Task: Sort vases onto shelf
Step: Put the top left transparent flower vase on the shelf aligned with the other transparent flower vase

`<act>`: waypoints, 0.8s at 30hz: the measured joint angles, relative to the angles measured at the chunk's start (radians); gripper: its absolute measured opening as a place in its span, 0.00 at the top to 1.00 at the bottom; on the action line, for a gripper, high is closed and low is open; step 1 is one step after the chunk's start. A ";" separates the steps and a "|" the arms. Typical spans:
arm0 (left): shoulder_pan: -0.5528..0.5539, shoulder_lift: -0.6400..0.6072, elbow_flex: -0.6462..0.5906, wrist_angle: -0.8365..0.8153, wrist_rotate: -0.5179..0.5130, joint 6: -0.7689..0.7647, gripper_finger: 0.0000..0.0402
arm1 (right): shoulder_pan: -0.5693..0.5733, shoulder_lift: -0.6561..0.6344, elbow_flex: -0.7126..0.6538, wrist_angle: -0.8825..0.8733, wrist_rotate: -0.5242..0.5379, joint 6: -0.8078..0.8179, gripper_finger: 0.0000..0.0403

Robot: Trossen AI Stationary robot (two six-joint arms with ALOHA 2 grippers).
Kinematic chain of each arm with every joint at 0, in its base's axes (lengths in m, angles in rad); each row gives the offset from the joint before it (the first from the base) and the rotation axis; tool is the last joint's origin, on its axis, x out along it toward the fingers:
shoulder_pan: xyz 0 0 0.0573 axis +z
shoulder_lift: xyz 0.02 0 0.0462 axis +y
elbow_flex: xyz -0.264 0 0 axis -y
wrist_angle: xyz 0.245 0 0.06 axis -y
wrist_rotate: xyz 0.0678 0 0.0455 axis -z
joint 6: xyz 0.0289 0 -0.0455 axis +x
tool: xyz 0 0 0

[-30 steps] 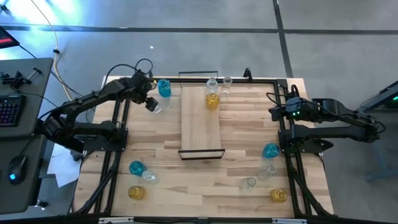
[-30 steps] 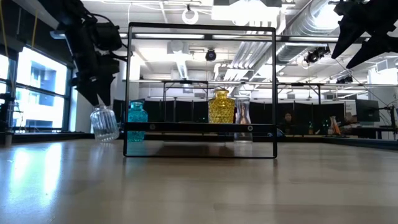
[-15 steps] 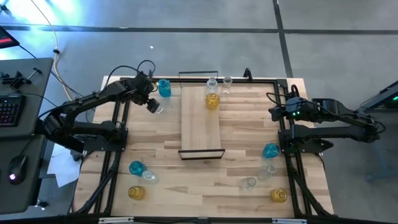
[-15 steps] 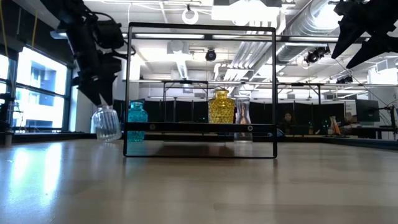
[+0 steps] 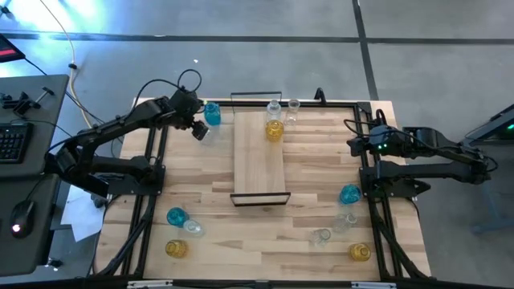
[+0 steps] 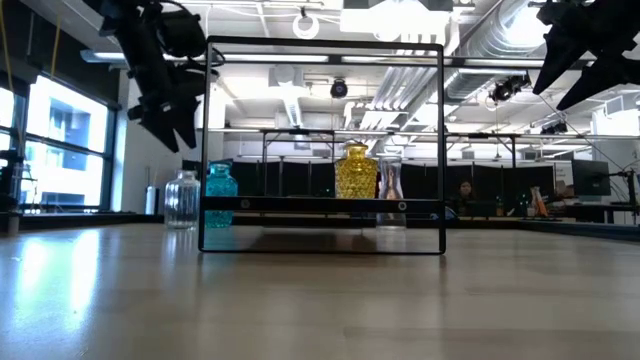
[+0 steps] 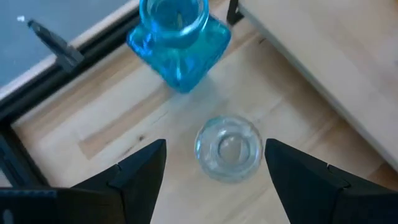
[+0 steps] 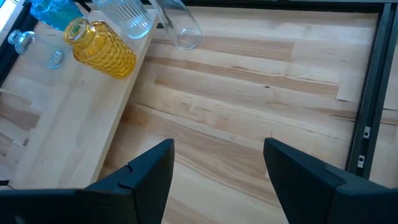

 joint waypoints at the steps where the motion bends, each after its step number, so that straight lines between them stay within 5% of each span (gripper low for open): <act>1: 0.001 0.001 0.000 -0.009 0.002 0.000 0.34 | 0.000 0.000 0.000 0.000 0.000 -0.001 0.40; 24: -0.025 0.128 0.000 0.028 0.075 -0.033 0.34 | 0.000 0.000 0.000 0.000 -0.020 -0.020 0.40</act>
